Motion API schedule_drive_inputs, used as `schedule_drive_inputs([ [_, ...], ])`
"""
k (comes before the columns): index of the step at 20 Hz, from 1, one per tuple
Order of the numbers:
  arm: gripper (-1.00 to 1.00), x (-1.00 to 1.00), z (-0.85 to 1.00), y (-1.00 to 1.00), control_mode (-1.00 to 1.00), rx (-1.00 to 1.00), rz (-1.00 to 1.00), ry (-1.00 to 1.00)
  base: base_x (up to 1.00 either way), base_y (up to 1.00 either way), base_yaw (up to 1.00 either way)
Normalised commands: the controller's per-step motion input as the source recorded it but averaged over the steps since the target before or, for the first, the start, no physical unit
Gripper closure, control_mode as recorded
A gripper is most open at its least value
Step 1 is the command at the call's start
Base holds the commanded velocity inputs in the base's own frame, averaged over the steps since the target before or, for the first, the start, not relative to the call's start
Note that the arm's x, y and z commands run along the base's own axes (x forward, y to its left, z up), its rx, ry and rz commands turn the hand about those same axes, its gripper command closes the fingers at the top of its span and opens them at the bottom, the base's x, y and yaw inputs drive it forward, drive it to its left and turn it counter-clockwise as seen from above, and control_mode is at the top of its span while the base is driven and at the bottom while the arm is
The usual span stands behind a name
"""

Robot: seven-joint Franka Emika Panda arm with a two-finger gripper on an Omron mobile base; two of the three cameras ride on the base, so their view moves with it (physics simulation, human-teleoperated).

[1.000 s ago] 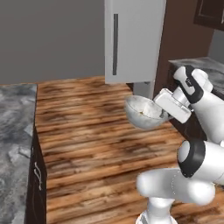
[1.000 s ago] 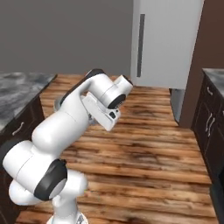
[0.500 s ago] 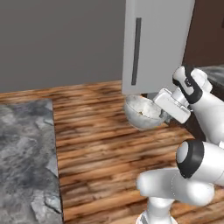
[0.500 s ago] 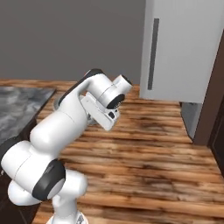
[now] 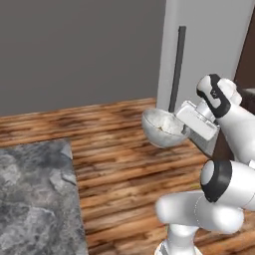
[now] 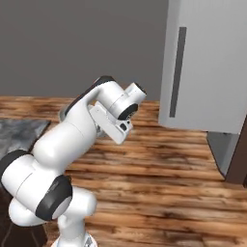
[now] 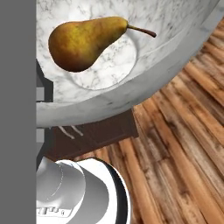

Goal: Move the cup from next to the sink to the open cabinet. Then, move the bowl with the pear to the fridge to clear the area for faucet cleaning.

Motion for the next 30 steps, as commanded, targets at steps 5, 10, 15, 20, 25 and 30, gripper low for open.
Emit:
schedule_drive_inputs([
  [5, 1.0, 0.0, 0.0, 0.0, 1.0, 0.0, 0.0, 0.0, 1.0, 0.6, -0.05],
  [10, 1.0, 0.0, 0.0, 0.0, 1.0, 0.0, 0.0, 0.0, 1.0, 0.68, -0.05],
  [15, 1.0, 0.0, 0.0, 0.0, 1.0, 0.0, 0.0, 0.0, 1.0, 0.67, -0.11],
  [20, 1.0, 0.0, 0.0, 0.0, 1.0, 0.0, 0.0, 0.0, 1.0, 0.65, -0.16],
  [25, 1.0, 0.0, 0.0, 0.0, 1.0, 0.0, 0.0, 0.0, 1.0, 0.61, -0.2],
  [30, 1.0, 0.0, 0.0, 0.0, 1.0, 0.0, 0.0, 0.0, 1.0, 0.35, -0.23],
])
